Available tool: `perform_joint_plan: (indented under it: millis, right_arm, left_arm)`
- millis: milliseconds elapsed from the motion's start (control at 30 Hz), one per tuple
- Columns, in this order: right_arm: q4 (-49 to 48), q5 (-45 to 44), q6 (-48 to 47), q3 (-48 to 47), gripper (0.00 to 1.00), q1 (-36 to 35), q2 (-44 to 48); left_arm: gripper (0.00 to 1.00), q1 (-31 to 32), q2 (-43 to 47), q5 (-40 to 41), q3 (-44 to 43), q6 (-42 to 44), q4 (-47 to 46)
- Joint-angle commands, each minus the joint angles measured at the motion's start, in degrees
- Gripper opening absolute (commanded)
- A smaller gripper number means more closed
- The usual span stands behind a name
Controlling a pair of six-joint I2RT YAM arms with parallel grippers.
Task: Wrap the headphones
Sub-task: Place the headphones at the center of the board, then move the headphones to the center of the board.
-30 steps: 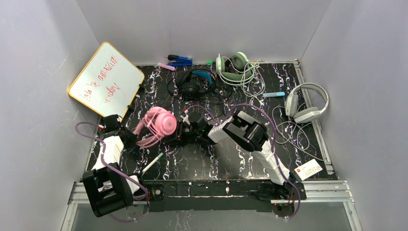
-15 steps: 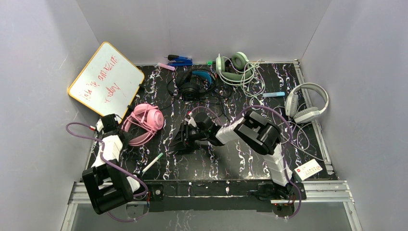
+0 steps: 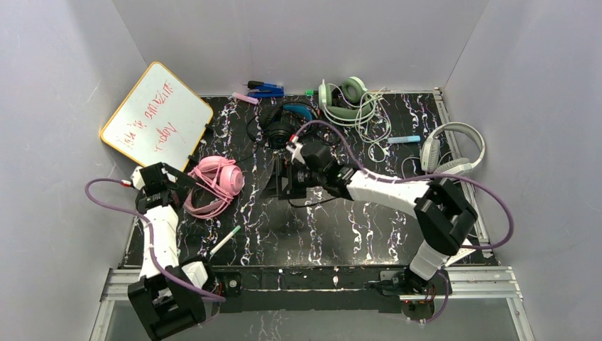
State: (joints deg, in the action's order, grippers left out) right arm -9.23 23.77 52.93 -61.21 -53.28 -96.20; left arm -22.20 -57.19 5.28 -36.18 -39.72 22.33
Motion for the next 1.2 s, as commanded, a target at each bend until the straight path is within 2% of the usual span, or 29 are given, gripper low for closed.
perform_joint_plan:
  millis: [0, 67, 167, 333, 467, 667, 833, 1033, 1167]
  right_arm:
    - [24.56, -12.75, -13.4, -7.89, 0.99, 3.66, 4.16]
    - [31.39, -15.79, -16.1, -9.68, 0.99, 5.88, 5.73]
    - [34.59, -18.18, -19.21, -8.83, 0.99, 9.55, 9.49]
    - [35.6, -21.14, -20.3, -4.1, 0.99, 16.88, 16.4]
    - [36.47, -11.24, -18.82, -3.03, 0.99, 28.21, 17.7]
    - [37.83, -15.39, -20.58, -3.29, 0.99, 31.12, 20.88]
    - [37.57, -13.18, -22.3, -3.17, 0.99, 31.31, 23.74]
    - [40.65, -12.43, -26.11, -4.54, 0.99, 31.37, 26.91]
    - [39.72, -9.06, -29.35, -3.57, 0.99, 31.31, 30.88]
  left_arm:
    - [0.98, 1.25, 3.77, -1.68, -4.67, -1.45, 7.87]
    - [0.98, 2.44, 4.71, -3.64, -5.98, -0.99, 8.9]
    - [0.98, 5.61, 5.55, -3.38, -8.25, -0.39, 10.95]
    - [0.98, 18.02, 4.97, 4.66, -14.54, -0.46, 13.15]
    - [0.99, 28.19, 0.15, 10.97, -21.26, 1.53, 14.37]
    - [0.98, 40.38, -11.26, 16.8, -31.24, 12.91, 12.82]
    - [0.98, 43.94, -22.57, 3.23, -38.62, 23.53, 9.47]
    - [0.98, 46.87, -33.35, 1.27, -45.75, 29.06, -0.27]
    - [0.98, 48.21, -42.13, -7.67, -53.62, 34.71, -4.38]
